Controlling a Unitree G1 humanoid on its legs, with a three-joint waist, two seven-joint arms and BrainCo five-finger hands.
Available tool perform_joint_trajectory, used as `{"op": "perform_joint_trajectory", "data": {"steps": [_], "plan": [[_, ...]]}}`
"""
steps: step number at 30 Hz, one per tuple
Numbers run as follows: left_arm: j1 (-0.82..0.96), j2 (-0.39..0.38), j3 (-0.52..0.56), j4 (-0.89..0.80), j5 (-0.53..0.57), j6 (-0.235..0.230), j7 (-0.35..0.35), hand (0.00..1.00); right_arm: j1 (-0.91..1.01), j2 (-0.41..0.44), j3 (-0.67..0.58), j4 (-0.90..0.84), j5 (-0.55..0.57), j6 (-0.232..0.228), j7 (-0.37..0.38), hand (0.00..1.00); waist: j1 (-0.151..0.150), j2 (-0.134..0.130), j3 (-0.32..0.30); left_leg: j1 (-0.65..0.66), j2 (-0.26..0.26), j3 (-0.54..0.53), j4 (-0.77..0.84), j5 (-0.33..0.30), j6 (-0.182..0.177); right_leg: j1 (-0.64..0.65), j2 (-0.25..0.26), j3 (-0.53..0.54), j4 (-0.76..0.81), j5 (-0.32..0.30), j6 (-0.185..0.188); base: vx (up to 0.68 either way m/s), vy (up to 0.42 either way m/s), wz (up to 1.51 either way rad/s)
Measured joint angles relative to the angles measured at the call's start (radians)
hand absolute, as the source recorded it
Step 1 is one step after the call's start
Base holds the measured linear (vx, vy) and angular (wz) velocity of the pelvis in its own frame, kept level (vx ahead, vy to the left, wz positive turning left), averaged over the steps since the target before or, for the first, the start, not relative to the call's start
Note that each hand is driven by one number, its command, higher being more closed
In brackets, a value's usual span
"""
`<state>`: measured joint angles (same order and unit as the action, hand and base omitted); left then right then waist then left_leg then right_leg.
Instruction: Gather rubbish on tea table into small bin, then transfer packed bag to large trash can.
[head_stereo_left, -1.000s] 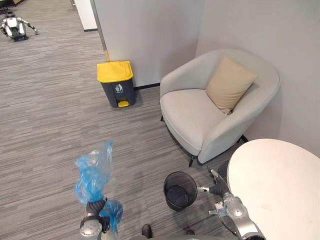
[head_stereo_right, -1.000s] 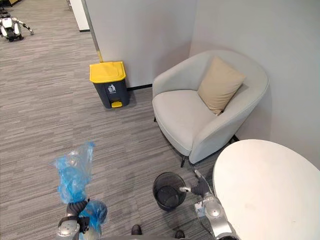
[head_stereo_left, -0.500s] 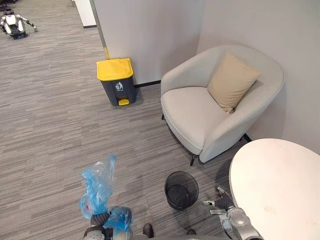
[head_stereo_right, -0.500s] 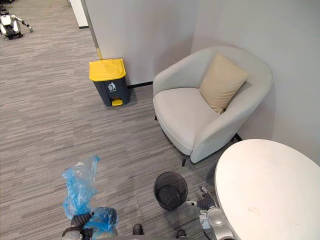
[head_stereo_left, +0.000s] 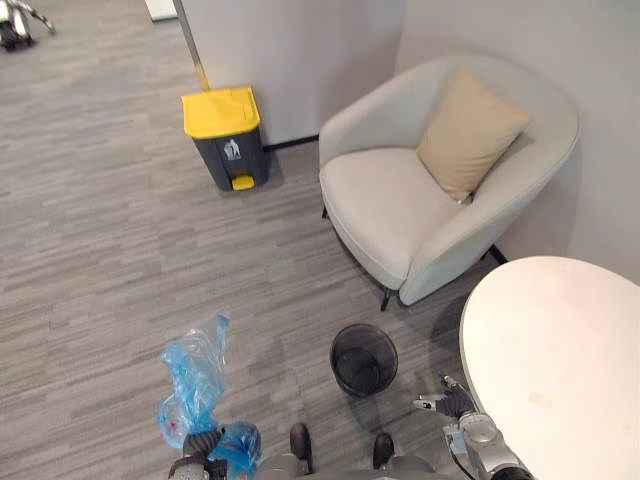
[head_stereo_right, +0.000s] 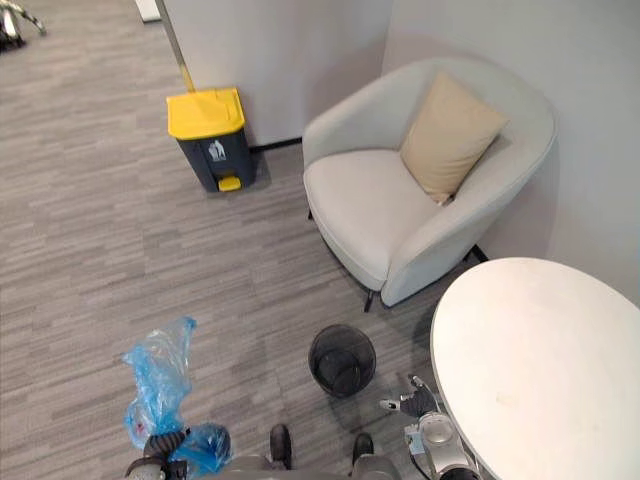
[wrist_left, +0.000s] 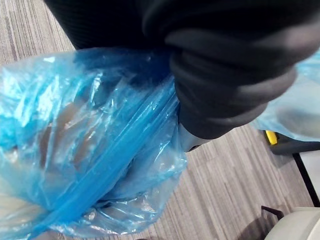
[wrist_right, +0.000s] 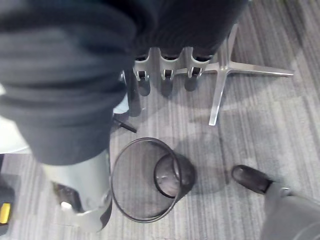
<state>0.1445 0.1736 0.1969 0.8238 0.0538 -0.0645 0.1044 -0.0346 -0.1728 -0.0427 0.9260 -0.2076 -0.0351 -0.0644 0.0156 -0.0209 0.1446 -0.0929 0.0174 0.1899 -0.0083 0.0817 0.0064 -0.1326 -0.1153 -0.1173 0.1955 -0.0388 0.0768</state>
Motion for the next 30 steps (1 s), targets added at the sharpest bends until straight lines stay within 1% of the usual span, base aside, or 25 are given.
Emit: {"op": "perform_joint_trajectory", "data": {"steps": [1,2,3,4,5,6,7,8,9,11,12,13,14,15,16,17,18,19,20,21,22,23,26,30], "plan": [[-0.010,0.007,-0.001,-0.028,-0.010,0.000,0.000,1.00,0.007,0.001,0.002,0.000,0.000,0.002,-0.001,0.00,-0.001,0.001,0.001,-0.024,0.007,-0.016,0.026,-0.007,0.010,-0.009,-0.002,0.013,0.025,-0.013,0.017,-0.07,0.017,0.60],[-0.019,0.016,-0.004,-0.062,-0.021,-0.003,0.002,1.00,0.019,0.003,0.004,-0.007,0.000,0.002,-0.002,0.00,-0.003,0.000,0.005,-0.034,0.002,-0.041,0.032,-0.004,0.016,-0.025,-0.018,0.032,0.177,-0.106,0.014,-0.04,-0.009,0.75],[-0.018,0.019,-0.009,-0.081,-0.028,-0.008,0.003,1.00,0.028,0.004,0.005,-0.008,0.001,0.002,-0.002,0.00,0.000,0.002,0.006,-0.034,-0.003,-0.057,0.037,-0.003,0.017,-0.026,-0.021,0.041,0.262,-0.145,0.025,-0.01,-0.054,0.89],[-0.011,0.020,-0.008,-0.111,-0.044,-0.017,0.005,1.00,0.032,0.006,0.005,-0.010,0.001,0.002,-0.003,0.00,0.005,-0.002,0.005,-0.036,-0.010,-0.086,0.057,-0.002,0.016,-0.010,-0.025,0.057,0.365,-0.189,0.038,0.00,-0.103,0.78],[-0.006,0.019,-0.007,-0.128,-0.048,-0.019,0.007,1.00,0.035,0.008,0.009,-0.023,0.002,0.000,-0.008,0.00,0.020,-0.006,0.002,-0.059,-0.019,-0.110,0.083,0.001,0.011,0.015,-0.024,0.079,0.394,-0.214,0.051,-0.03,-0.115,0.65],[-0.009,0.017,-0.007,-0.130,-0.050,-0.020,0.008,1.00,0.035,0.008,0.011,-0.035,0.002,0.000,-0.011,0.00,0.030,-0.006,0.002,-0.075,-0.022,-0.116,0.095,0.005,0.005,0.024,-0.021,0.097,0.374,-0.234,0.052,-0.12,-0.137,0.44],[-0.008,0.013,-0.007,-0.131,-0.060,-0.021,0.010,1.00,0.025,0.008,0.016,-0.046,0.004,-0.001,-0.018,0.00,0.039,-0.018,-0.005,-0.100,-0.024,-0.126,0.104,0.016,-0.005,0.032,-0.008,0.106,0.329,-0.258,0.037,-0.12,-0.132,0.34],[-0.009,-0.001,-0.007,-0.131,-0.073,-0.021,0.011,1.00,0.009,0.007,0.020,-0.059,0.007,-0.002,-0.026,0.00,0.056,-0.010,-0.005,-0.134,-0.020,-0.144,0.106,0.039,-0.018,0.052,0.008,0.101,0.245,-0.282,-0.003,-0.24,-0.205,0.48],[-0.017,-0.031,-0.009,-0.128,-0.083,-0.020,0.013,1.00,-0.009,-0.001,0.019,-0.071,0.013,-0.002,-0.030,0.00,0.055,0.026,0.006,-0.164,0.003,-0.173,0.099,0.068,-0.036,0.062,0.034,0.070,0.184,-0.276,-0.023,-0.23,-0.163,0.56],[-0.015,-0.062,-0.013,-0.131,-0.084,-0.021,0.013,1.00,-0.011,-0.005,0.019,-0.079,0.019,-0.001,-0.042,0.00,0.055,0.061,0.010,-0.176,0.028,-0.218,0.067,0.089,-0.060,0.058,0.069,0.023,0.181,-0.261,-0.045,-0.29,-0.159,0.70],[-0.015,-0.072,-0.020,-0.131,-0.097,-0.021,0.016,1.00,-0.002,-0.003,0.015,-0.075,0.020,0.002,-0.044,0.00,0.054,0.070,0.012,-0.172,0.043,-0.210,0.030,0.052,-0.089,0.061,0.079,-0.024,0.161,-0.242,-0.069,-0.34,-0.172,0.99],[-0.019,-0.076,-0.023,-0.135,-0.113,-0.021,0.023,1.00,-0.001,0.004,-0.004,-0.076,0.020,0.002,-0.049,0.00,0.052,0.050,0.018,-0.191,0.052,-0.159,0.046,0.026,-0.090,0.059,0.059,-0.070,0.129,-0.215,-0.091,-0.28,-0.140,0.94],[-0.022,-0.074,-0.032,-0.135,-0.116,-0.021,0.028,1.00,-0.003,0.008,-0.021,-0.077,0.020,0.002,-0.051,0.00,0.051,0.045,0.021,-0.203,0.052,-0.125,0.090,0.024,-0.088,0.054,0.048,-0.084,0.124,-0.206,-0.094,-0.17,-0.083,0.86],[-0.025,-0.076,-0.038,-0.135,-0.120,-0.020,0.028,1.00,-0.001,0.010,-0.033,-0.077,0.021,0.003,-0.056,0.00,0.052,0.035,0.027,-0.215,0.049,-0.084,0.170,0.016,-0.078,0.046,0.028,-0.106,0.119,-0.195,-0.098,-0.14,-0.081,0.75],[-0.025,-0.081,-0.039,-0.134,-0.120,-0.020,0.028,1.00,0.005,0.003,-0.040,-0.077,0.022,0.003,-0.065,0.00,0.047,0.024,0.030,-0.208,0.052,-0.049,0.260,-0.002,-0.058,0.039,0.008,-0.130,0.116,-0.185,-0.095,-0.20,-0.085,0.90],[-0.025,-0.085,-0.040,-0.134,-0.119,-0.020,0.028,1.00,0.010,0.000,-0.040,-0.076,0.022,0.004,-0.066,0.00,0.043,0.021,0.032,-0.176,0.062,-0.038,0.307,-0.046,-0.060,0.030,-0.001,-0.159,0.115,-0.176,-0.093,-0.17,-0.009,0.77],[-0.027,-0.085,-0.040,-0.134,-0.119,-0.020,0.028,1.00,0.012,0.000,-0.043,-0.075,0.022,0.004,-0.066,0.00,0.041,0.034,0.026,-0.155,0.071,-0.030,0.308,-0.078,-0.064,0.026,-0.003,-0.174,0.114,-0.171,-0.094,-0.13,0.041,0.79],[-0.032,-0.082,-0.040,-0.125,-0.119,-0.020,0.028,1.00,0.013,-0.002,-0.066,-0.072,0.022,0.003,-0.065,0.00,0.026,0.037,0.025,-0.114,0.086,-0.017,0.290,-0.121,-0.069,0.024,-0.009,-0.204,0.106,-0.162,-0.087,-0.12,0.114,0.71],[-0.036,-0.081,-0.040,-0.116,-0.119,-0.020,0.027,1.00,0.014,0.005,-0.081,-0.066,0.023,0.003,-0.065,0.00,0.022,0.039,0.024,-0.074,0.089,-0.005,0.227,-0.128,-0.074,0.027,-0.010,-0.225,0.093,-0.150,-0.075,-0.09,0.119,0.62],[-0.039,-0.079,-0.040,-0.105,-0.119,-0.019,0.027,1.00,0.013,0.011,-0.090,-0.062,0.024,0.003,-0.065,0.00,0.022,0.036,0.025,-0.061,0.083,-0.002,0.192,-0.112,-0.080,0.031,-0.011,-0.226,0.083,-0.142,-0.068,-0.08,0.145,0.29],[-0.036,-0.073,-0.041,-0.091,-0.119,-0.017,0.027,1.00,0.010,0.020,-0.101,-0.044,0.031,0.003,-0.064,0.00,0.029,0.027,0.021,-0.037,0.072,-0.002,0.149,-0.085,-0.077,0.057,-0.008,-0.227,0.037,-0.109,-0.056,-0.05,0.128,0.09],[-0.028,-0.067,-0.044,-0.078,-0.118,-0.014,0.026,1.00,0.016,0.021,-0.104,-0.038,0.036,0.002,-0.064,0.00,0.027,0.025,0.020,-0.011,0.060,-0.003,0.119,-0.070,-0.075,0.092,-0.009,-0.229,-0.009,-0.087,-0.043,-0.04,0.126,0.05],[-0.013,-0.050,-0.062,-0.067,-0.109,-0.011,0.026,1.00,0.025,0.018,-0.106,-0.028,0.038,0.002,-0.065,0.00,0.022,0.029,0.006,0.023,0.034,-0.005,0.067,-0.043,-0.055,0.122,-0.021,-0.231,-0.054,-0.058,-0.026,-0.07,0.116,0.07],[-0.013,-0.041,-0.072,-0.042,-0.087,-0.010,0.026,1.00,0.024,0.018,-0.106,0.014,0.037,0.008,-0.065,0.00,0.022,0.030,0.002,0.036,0.020,-0.012,0.020,-0.014,-0.044,0.128,-0.024,-0.232,-0.081,-0.031,-0.020,-0.09,0.071,0.03]]}}
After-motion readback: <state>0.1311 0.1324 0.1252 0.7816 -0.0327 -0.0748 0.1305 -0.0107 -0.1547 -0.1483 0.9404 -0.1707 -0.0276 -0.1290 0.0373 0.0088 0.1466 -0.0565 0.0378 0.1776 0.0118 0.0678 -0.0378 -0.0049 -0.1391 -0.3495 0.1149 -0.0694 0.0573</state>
